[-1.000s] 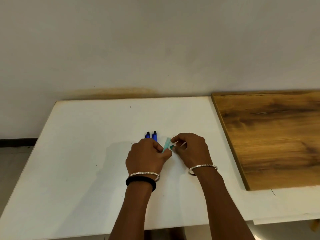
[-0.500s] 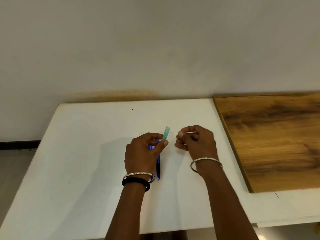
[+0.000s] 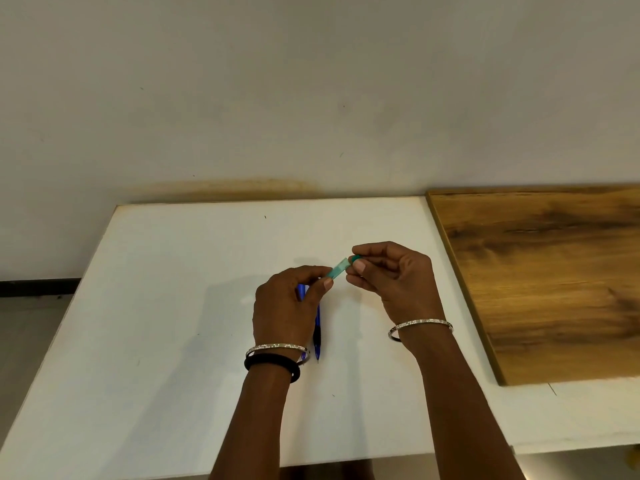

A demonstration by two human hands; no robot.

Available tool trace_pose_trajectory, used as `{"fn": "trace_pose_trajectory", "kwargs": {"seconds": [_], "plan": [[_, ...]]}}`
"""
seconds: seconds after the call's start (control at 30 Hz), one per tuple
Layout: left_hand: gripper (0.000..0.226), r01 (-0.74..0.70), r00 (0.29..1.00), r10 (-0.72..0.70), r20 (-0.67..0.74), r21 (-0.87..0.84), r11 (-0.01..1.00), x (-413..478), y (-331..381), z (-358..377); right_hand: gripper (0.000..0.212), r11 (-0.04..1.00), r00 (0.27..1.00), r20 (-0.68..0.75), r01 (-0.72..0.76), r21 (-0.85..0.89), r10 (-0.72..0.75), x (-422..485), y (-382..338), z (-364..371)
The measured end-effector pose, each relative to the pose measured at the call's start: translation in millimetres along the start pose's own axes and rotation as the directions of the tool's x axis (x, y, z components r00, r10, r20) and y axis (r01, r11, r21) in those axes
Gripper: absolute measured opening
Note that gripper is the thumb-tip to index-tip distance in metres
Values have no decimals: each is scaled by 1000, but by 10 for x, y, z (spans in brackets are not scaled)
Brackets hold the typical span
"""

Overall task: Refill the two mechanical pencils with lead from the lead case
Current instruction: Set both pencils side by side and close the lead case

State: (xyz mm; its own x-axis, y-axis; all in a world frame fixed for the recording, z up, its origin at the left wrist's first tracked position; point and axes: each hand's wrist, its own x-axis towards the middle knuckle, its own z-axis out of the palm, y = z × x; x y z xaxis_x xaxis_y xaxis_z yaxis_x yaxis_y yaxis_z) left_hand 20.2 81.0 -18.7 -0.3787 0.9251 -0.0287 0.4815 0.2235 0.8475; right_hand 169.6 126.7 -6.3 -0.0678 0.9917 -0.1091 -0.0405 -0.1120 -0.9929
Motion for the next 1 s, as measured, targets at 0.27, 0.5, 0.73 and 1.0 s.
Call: {"fn": "trace_pose_trajectory", "kwargs": {"seconds": [0.27, 0.5, 0.73, 1.0], "plan": [[14, -45, 999, 45, 8, 12, 999, -3, 12, -17, 17, 998, 998, 38, -59, 33, 57, -2, 9, -35], [12, -74, 997, 74, -13, -11, 997, -17, 34, -27, 16, 977, 987, 64, -152, 151, 144, -13, -1, -42], [12, -68, 998, 68, -3, -38, 997, -24, 61, -6, 15, 901, 950, 69, -311, 302, 305, -48, 23, -45], [12, -51, 998, 50, -23, -24, 998, -37, 52, 19, 15, 909, 944, 39, -326, 258, 327, -37, 10, 36]]}}
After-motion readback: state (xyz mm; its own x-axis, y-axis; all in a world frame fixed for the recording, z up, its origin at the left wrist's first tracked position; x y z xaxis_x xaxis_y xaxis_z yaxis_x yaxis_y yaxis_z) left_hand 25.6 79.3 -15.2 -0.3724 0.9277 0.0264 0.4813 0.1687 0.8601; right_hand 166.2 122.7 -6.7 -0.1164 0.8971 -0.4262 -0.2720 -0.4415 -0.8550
